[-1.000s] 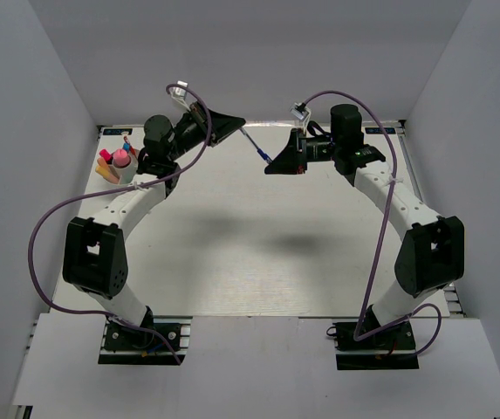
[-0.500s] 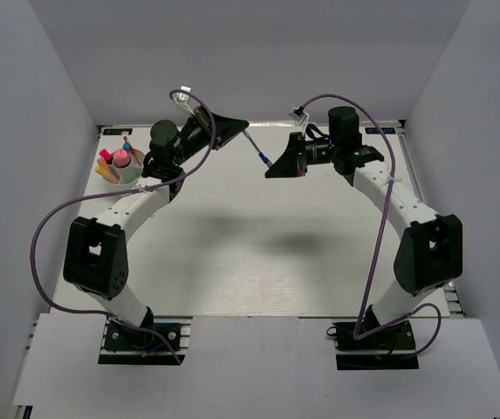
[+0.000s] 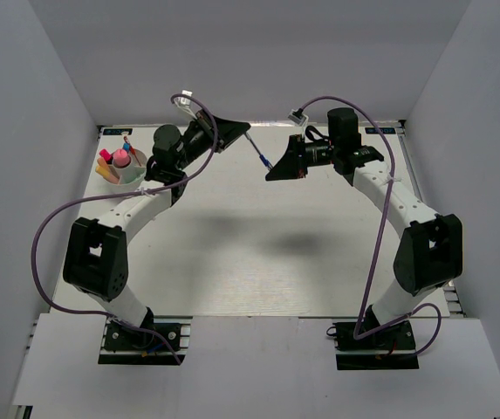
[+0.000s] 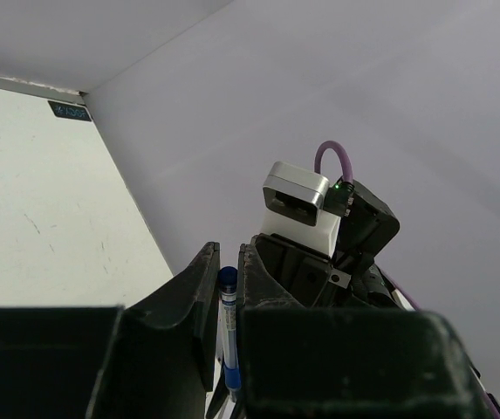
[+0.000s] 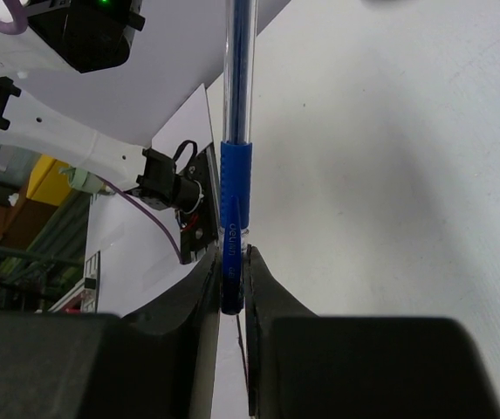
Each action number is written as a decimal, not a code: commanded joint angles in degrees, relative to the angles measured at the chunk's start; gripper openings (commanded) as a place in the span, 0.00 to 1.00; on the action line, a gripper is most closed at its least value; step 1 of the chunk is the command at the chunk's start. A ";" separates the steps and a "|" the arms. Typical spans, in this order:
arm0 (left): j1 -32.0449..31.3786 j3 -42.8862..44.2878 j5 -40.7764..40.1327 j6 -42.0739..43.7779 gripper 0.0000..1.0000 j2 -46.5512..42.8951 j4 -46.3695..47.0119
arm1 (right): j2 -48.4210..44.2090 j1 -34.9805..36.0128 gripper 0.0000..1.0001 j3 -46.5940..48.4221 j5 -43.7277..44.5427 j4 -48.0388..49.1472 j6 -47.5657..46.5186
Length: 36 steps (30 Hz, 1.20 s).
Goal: Sort the stationery into containers
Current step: Pass the stationery from the right arm to the left
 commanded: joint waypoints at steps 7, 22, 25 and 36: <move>-7.97 -4.14 13.53 0.71 0.00 -1.61 -6.10 | 0.51 1.15 0.00 7.18 2.75 11.43 -0.92; -7.62 -3.97 12.65 1.15 0.00 -1.96 -6.01 | -0.54 0.98 0.00 5.08 2.40 9.07 -2.50; -6.57 -2.47 12.47 1.94 0.00 -1.69 -5.93 | -1.77 0.98 0.00 3.41 2.22 6.60 -3.82; -1.29 3.24 11.51 3.43 0.00 0.41 -6.36 | -4.76 0.63 0.00 -1.43 2.49 1.42 -7.60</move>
